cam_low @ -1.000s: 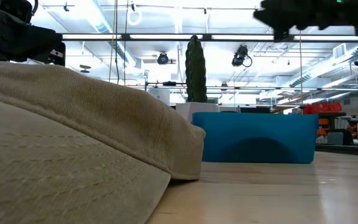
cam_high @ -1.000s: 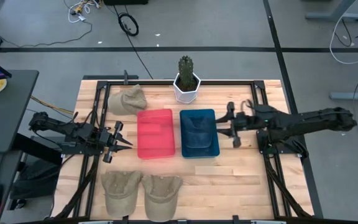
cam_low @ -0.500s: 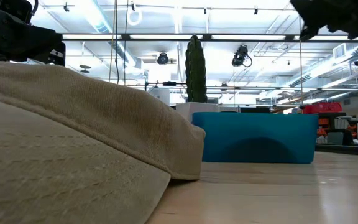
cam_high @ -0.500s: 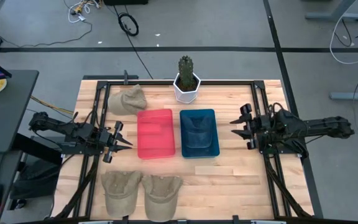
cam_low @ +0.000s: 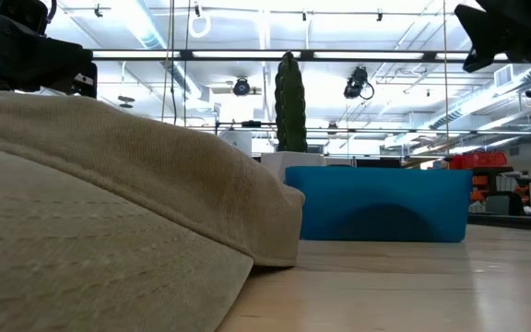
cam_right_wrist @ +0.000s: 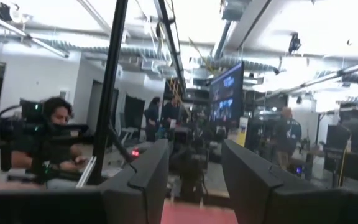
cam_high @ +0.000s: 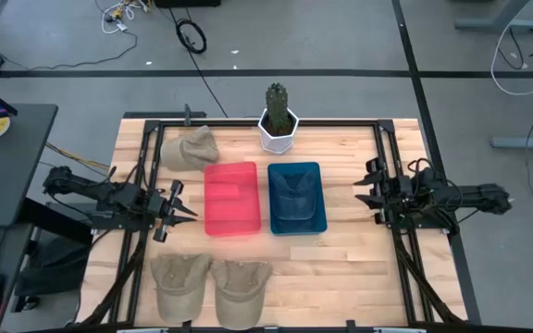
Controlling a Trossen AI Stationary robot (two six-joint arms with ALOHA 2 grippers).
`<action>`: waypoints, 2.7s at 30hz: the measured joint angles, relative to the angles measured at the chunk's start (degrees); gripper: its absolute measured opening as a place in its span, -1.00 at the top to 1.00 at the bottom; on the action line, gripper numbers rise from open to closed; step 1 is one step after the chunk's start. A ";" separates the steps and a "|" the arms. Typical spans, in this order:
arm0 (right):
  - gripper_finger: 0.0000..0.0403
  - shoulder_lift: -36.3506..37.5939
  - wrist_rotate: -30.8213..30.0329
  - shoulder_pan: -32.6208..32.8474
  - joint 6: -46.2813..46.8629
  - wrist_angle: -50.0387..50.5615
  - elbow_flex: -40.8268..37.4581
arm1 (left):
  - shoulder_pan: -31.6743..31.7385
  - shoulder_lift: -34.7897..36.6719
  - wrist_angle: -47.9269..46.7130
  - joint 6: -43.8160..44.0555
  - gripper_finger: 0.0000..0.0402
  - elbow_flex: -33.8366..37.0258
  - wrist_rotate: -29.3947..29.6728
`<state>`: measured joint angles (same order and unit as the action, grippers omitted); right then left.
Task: Pick & Place hat
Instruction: Put the bottom left light brown cup into the red bin
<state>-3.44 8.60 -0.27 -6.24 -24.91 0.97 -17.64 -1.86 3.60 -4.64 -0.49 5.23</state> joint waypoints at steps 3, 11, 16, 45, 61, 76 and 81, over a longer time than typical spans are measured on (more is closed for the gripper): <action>0.24 3.28 0.02 0.00 -0.28 5.45 0.00 | 0.01 0.01 0.00 -0.02 0.70 -0.02 -0.02; 0.24 3.44 -0.07 -0.02 -1.82 12.88 0.07 | -0.01 0.00 0.00 -0.02 0.70 0.00 0.00; 0.24 3.45 -0.16 -0.04 -4.24 21.94 0.11 | 0.00 0.01 -0.04 -0.02 0.70 -0.01 -0.02; 0.24 3.17 -8.11 -0.07 -0.22 24.35 0.04 | 0.02 -0.01 4.82 -0.23 0.70 -0.01 -2.13; 0.24 3.17 -8.11 -0.07 -0.24 24.33 0.07 | -0.02 -3.59 12.19 -2.29 0.82 -6.19 -5.43; 0.24 3.17 -8.09 -0.07 -0.26 24.33 0.09 | -3.95 -31.78 -33.86 5.21 0.99 -43.37 -2.51; 0.24 3.17 -8.09 -0.07 -0.26 24.33 0.09 | -9.77 -43.57 -47.66 13.72 0.99 -54.32 3.84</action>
<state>-0.27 0.51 -0.34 -6.50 -0.58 1.06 -27.42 -45.43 -44.07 9.08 -54.81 9.07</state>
